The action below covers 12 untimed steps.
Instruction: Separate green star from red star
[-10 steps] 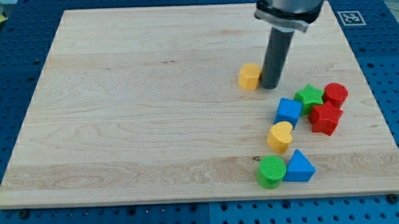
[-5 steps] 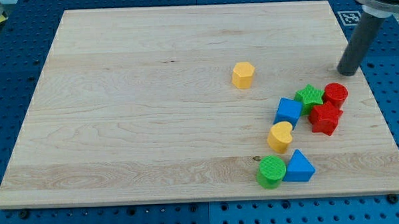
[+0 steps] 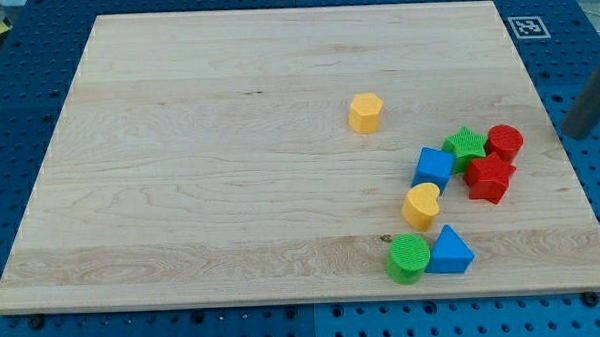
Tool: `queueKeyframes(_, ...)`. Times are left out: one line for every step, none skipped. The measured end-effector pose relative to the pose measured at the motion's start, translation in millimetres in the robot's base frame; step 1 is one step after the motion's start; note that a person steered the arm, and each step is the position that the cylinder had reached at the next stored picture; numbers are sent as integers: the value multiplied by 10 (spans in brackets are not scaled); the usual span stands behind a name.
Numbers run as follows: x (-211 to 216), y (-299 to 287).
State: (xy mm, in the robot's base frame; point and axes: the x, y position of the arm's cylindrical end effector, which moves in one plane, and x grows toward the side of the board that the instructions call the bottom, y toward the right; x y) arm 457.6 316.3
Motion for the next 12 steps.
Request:
queueKeyframes(422, -1)
queueKeyframes(620, -82)
queueKeyframes(620, -398)
queueKeyframes(600, -755)
queueKeyframes(534, -756)
queueKeyframes(528, -756)
queueKeyframes(528, -861)
queueKeyframes(522, -883)
queueKeyframes(522, -927)
queueKeyframes(553, -942)
queueKeyframes(441, -1037)
queueKeyframes(225, -1044)
